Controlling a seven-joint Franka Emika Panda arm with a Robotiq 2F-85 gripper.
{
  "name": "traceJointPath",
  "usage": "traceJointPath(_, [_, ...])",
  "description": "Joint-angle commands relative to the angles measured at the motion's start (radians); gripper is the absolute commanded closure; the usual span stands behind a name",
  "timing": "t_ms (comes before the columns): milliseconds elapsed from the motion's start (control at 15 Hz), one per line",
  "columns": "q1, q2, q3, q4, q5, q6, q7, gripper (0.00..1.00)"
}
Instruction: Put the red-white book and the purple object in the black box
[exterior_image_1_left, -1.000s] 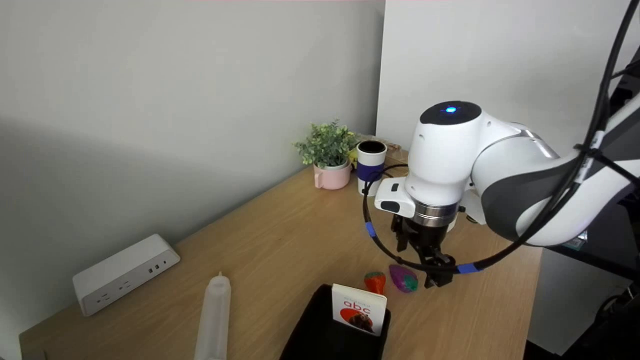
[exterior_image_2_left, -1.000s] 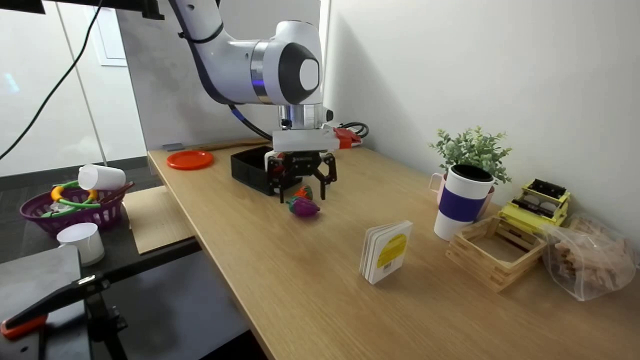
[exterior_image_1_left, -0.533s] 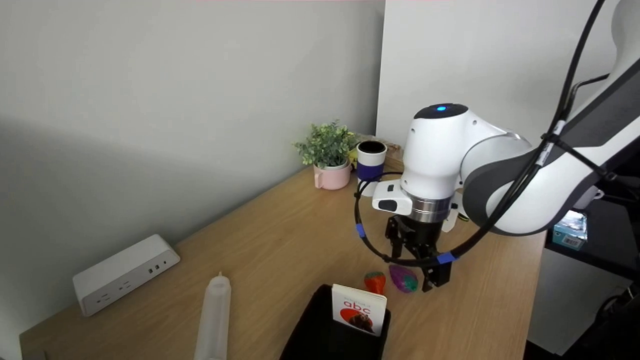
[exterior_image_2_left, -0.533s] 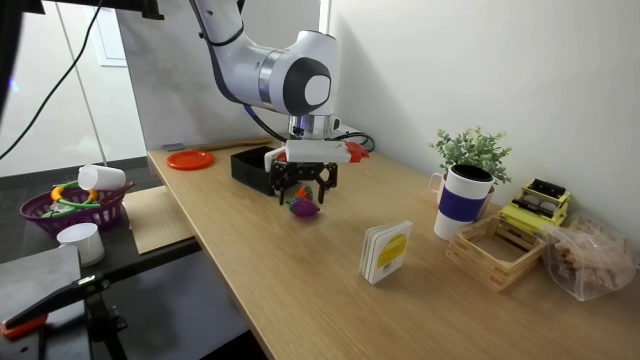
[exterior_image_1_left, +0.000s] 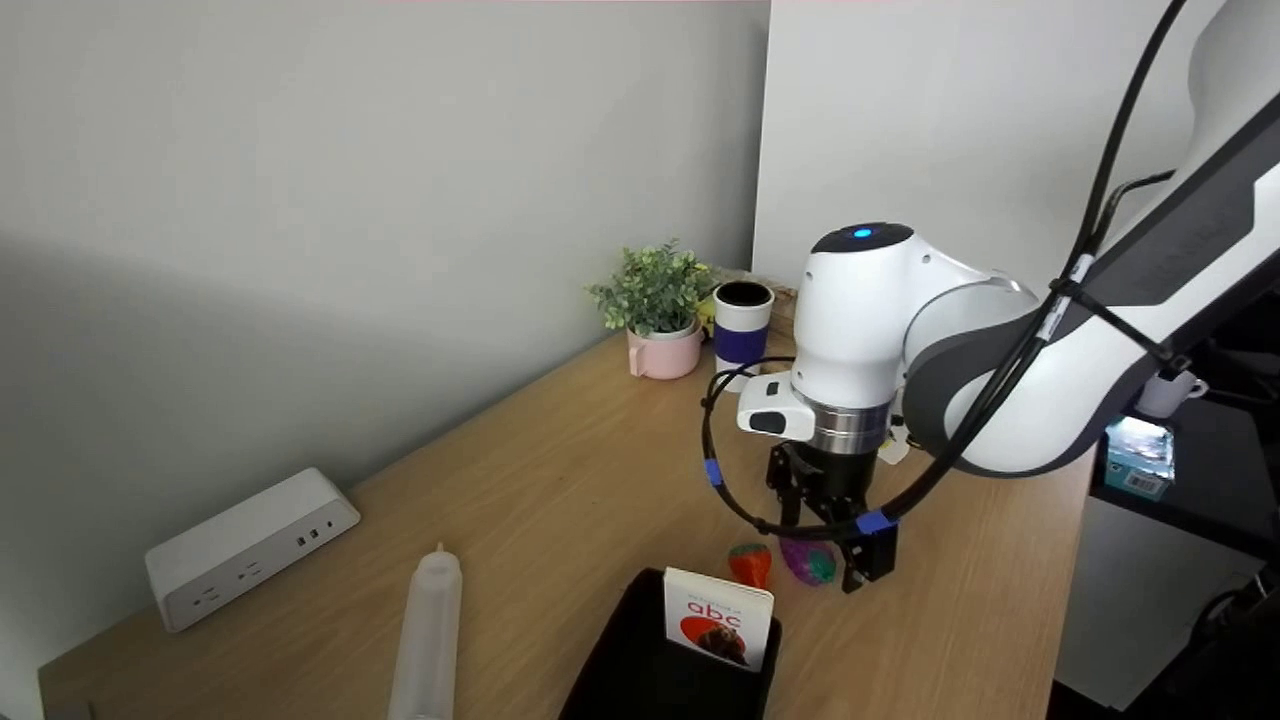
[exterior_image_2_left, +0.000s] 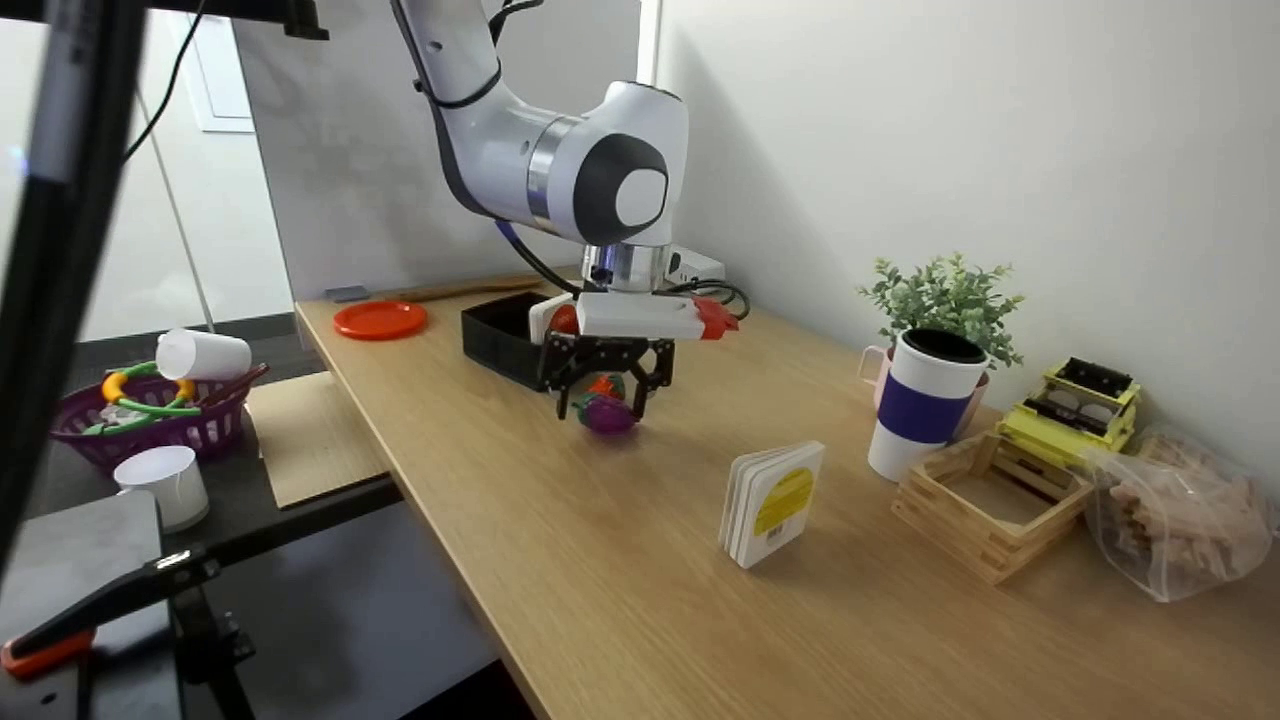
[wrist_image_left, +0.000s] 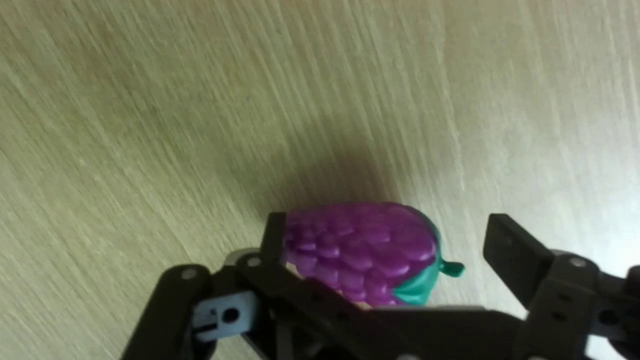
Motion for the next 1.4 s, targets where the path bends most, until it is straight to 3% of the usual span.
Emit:
traceJointPath(0, [-0.002, 0.043, 0.008, 0.056, 0.023, -0.054, -0.041, 0.0])
traceJointPath(200, [0.001, 0.063, 0.008, 0.079, 0.021, -0.075, -0.042, 0.01])
traceJointPath(267, [0.002, 0.065, 0.009, 0.084, 0.022, -0.079, -0.043, 0.26])
traceJointPath(400, [0.004, 0.068, 0.007, 0.096, 0.021, -0.09, -0.043, 0.29])
traceJointPath(533, [0.008, 0.066, 0.005, 0.099, 0.02, -0.095, -0.041, 0.43])
traceJointPath(1000, [0.029, 0.032, -0.011, 0.083, 0.006, -0.077, -0.01, 0.53])
traceJointPath(1333, [0.075, -0.056, -0.044, 0.015, -0.025, -0.018, 0.102, 0.62])
